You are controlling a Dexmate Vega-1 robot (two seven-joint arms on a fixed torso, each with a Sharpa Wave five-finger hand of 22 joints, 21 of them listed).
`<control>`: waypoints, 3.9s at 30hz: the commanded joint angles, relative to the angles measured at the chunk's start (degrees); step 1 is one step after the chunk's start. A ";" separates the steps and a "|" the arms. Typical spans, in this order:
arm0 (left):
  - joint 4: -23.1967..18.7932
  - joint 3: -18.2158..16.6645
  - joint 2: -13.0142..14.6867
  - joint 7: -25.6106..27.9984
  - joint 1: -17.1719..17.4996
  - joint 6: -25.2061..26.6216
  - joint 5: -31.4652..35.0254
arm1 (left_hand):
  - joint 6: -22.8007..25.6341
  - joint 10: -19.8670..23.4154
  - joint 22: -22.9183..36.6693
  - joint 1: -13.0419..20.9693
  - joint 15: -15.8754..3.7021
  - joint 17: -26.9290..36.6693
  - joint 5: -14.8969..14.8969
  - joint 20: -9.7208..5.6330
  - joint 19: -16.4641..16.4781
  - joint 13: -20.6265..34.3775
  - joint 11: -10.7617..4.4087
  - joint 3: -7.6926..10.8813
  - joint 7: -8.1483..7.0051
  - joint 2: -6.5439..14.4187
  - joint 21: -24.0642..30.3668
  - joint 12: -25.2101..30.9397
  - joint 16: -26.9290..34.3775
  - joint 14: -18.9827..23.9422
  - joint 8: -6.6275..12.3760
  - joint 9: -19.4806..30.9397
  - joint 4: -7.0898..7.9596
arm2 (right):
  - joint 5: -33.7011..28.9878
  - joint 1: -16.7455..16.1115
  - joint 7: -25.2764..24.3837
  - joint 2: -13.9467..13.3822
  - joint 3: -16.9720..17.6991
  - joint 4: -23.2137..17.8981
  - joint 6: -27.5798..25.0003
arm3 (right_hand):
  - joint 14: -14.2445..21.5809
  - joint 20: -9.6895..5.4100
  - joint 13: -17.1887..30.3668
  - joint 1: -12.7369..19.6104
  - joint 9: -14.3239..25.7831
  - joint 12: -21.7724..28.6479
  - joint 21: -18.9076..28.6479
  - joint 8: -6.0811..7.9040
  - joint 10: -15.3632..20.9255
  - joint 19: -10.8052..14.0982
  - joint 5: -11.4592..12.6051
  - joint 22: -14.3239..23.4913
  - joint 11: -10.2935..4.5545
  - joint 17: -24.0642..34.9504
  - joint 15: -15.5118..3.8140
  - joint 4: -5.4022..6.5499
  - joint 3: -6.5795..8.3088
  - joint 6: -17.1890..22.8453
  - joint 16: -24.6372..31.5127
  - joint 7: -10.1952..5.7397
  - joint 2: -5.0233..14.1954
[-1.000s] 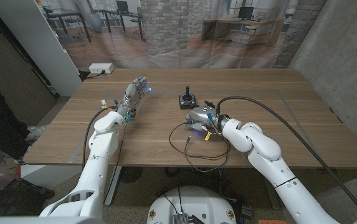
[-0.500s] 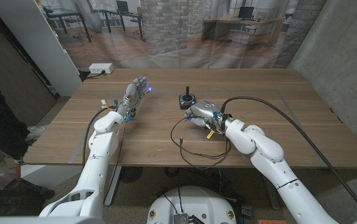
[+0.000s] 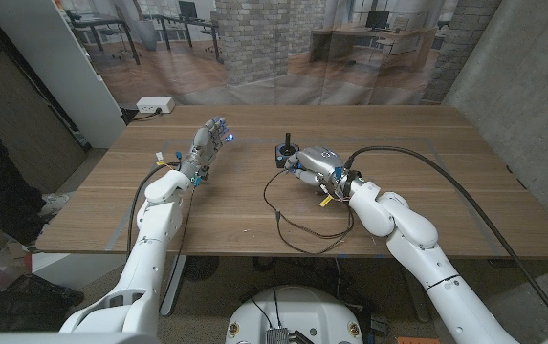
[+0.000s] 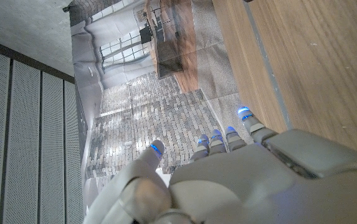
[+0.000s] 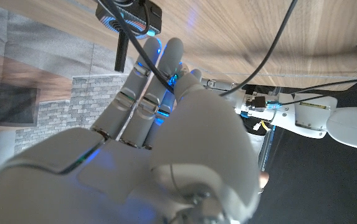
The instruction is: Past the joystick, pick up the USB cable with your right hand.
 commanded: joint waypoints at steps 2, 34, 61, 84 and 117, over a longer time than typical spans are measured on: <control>0.27 0.18 0.08 0.06 -0.47 -0.24 0.10 | -0.08 0.14 0.30 -0.43 -0.06 0.13 0.38 -0.01 0.32 0.13 0.00 -0.10 0.02 4.44 -0.29 0.06 0.20 0.34 0.36 0.25 -0.06 | -2.38 0.58 -7.41 0.57 0.74 0.58 -0.28 | 0.56 -5.61 1.57 0.24 0.10 0.67 0.87 0.08 0.50 -0.46 -0.09 0.37 -0.02 0.68 -1.98 0.34 0.09 0.68 -0.30 0.11 0.19; 1.83 0.29 0.21 0.10 -1.83 -1.34 0.02 | -0.04 0.19 0.31 -0.37 -0.09 0.12 0.43 0.00 0.40 0.12 -0.07 -0.05 0.10 4.55 -0.50 0.08 0.19 0.38 0.31 0.26 -0.07 | -3.31 3.97 -17.66 2.97 1.71 2.61 -2.67 | 0.58 -5.86 2.34 0.37 0.12 0.59 3.78 -0.19 0.54 -2.48 -0.11 0.76 -0.67 3.14 -1.96 0.65 -0.28 0.83 -1.27 -0.11 0.19; 1.42 0.18 0.29 0.35 -1.93 -1.30 0.02 | -0.02 0.18 0.32 -0.34 -0.14 0.11 0.46 -0.01 0.49 0.12 -0.13 -0.02 0.20 4.58 -0.69 0.07 0.19 0.41 0.29 0.26 -0.07 | -2.96 5.76 -23.45 3.76 3.37 3.39 -4.83 | 0.64 -6.01 2.85 0.43 0.21 0.39 6.18 -0.31 0.60 -3.67 -0.01 0.73 -0.65 5.06 -1.96 0.80 -0.55 1.07 -2.02 -0.25 0.13; -0.82 -0.15 -0.08 0.82 -0.51 -0.95 0.00 | -0.05 0.18 0.33 -0.33 -0.07 0.11 0.47 -0.02 0.55 0.12 -0.14 -0.02 0.12 4.56 -0.85 0.06 0.16 0.36 0.26 0.27 -0.07 | -2.88 6.62 -26.98 4.19 5.15 2.93 -5.60 | 0.73 -6.06 3.06 0.55 0.30 0.10 8.11 -0.46 0.74 -4.64 0.06 0.54 -0.86 6.52 -1.95 0.85 -0.73 1.14 -2.68 -0.29 0.06; -6.46 -1.30 -0.20 0.21 3.21 -0.28 -0.65 | 0.03 0.22 0.34 -0.34 -0.14 0.11 0.48 -0.03 0.65 0.12 -0.05 -0.04 0.16 4.50 -1.09 0.07 0.16 0.39 0.28 0.26 -0.08 | -5.63 6.08 -32.01 5.26 7.02 -1.25 -9.08 | 1.00 -6.03 3.42 0.63 0.40 -0.32 10.97 -0.66 0.91 -5.97 0.13 -0.04 -1.00 8.46 -1.93 0.95 -0.97 1.39 -3.73 -0.41 0.00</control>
